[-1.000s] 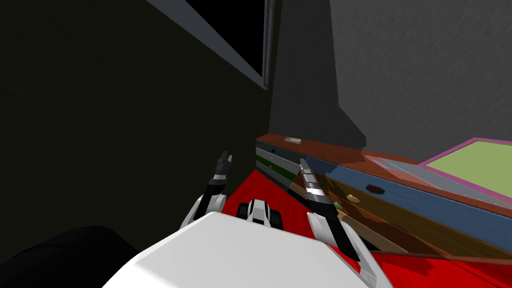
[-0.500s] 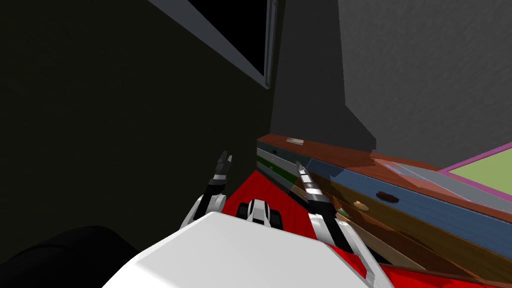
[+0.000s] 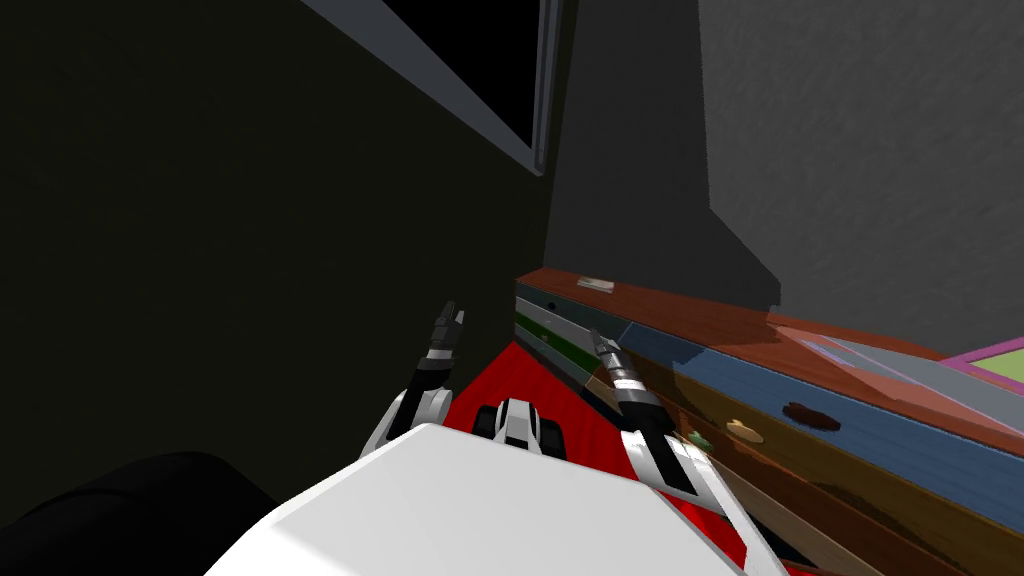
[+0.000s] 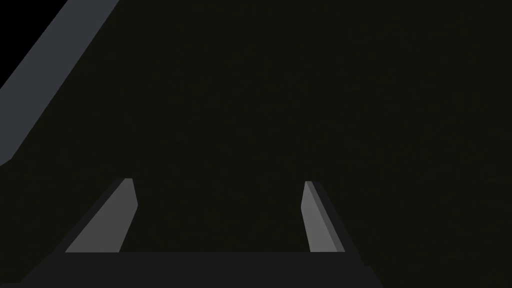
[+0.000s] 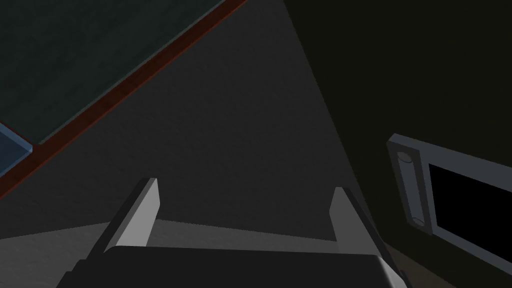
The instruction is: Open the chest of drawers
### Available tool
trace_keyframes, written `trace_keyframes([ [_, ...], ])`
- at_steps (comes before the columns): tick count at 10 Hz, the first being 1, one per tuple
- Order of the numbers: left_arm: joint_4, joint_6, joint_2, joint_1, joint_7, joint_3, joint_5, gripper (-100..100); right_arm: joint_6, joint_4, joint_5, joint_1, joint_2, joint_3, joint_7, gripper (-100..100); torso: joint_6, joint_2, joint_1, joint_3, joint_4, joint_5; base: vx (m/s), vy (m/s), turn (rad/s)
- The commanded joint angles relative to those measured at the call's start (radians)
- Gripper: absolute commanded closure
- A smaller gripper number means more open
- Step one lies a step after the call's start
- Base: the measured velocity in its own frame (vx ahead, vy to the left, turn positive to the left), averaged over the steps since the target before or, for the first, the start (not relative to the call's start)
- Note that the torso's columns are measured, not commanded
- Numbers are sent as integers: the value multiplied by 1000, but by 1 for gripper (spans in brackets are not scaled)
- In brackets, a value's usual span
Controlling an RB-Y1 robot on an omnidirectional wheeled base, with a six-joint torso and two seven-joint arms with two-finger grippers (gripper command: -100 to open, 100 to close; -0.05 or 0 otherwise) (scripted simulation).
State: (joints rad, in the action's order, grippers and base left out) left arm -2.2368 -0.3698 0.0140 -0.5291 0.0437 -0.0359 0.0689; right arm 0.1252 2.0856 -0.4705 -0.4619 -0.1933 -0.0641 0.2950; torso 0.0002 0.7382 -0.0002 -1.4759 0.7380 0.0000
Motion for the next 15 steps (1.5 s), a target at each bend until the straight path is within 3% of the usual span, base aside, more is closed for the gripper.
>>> trace_keyframes([
  [1,0,0,0,0,0,0,0,0,-55,-27,-71,13,-7,-12,38,-100,0,1,1,1,0,0,25,-16,87],
  [2,0,0,0,0,0,0,0,0,-55,-27,-104,13,-7,-12,38,-100,-1,0,0,0,0,0,34,-17,67],
  [3,0,0,0,0,0,0,0,0,-93,-49,-135,18,-11,-22,71,-100,0,-1,0,0,0,0,46,-18,116],
  [5,0,0,0,0,0,0,0,0,-99,-49,-179,18,-11,-22,71,-100,0,-1,0,0,0,0,28,-19,29],
  [6,0,0,0,0,0,0,0,0,-143,-71,-218,24,-15,-32,104,-100,0,1,1,1,0,0,33,-15,130],
  [7,0,0,0,0,0,0,0,0,-144,-71,-248,24,-15,-32,104,-100,-1,0,0,0,0,0,32,-18,63],
  [8,0,0,0,0,0,0,0,0,-180,-94,-279,31,-19,-42,136,-100,0,0,0,0,0,0,48,-15,118],
  [10,0,0,0,0,0,0,0,0,-188,-94,-327,31,-19,-42,136,-100,0,-1,0,-1,0,0,31,-13,31],
  [11,0,0,0,0,0,0,0,0,-233,-117,-363,38,-23,-51,169,-100,0,1,0,1,0,0,30,-15,115],
  [13,0,0,0,0,0,0,0,0,-233,-117,-402,38,-23,-51,169,-100,0,0,0,0,0,0,23,-10,49],
  [14,0,0,0,0,0,0,0,0,-277,-141,-439,46,-26,-60,200,-100,0,1,1,0,0,0,28,-15,140],
  [15,0,0,0,0,0,0,0,0,-277,-141,-471,46,-26,-60,200,-100,-1,-1,0,0,0,0,34,-13,94],
])
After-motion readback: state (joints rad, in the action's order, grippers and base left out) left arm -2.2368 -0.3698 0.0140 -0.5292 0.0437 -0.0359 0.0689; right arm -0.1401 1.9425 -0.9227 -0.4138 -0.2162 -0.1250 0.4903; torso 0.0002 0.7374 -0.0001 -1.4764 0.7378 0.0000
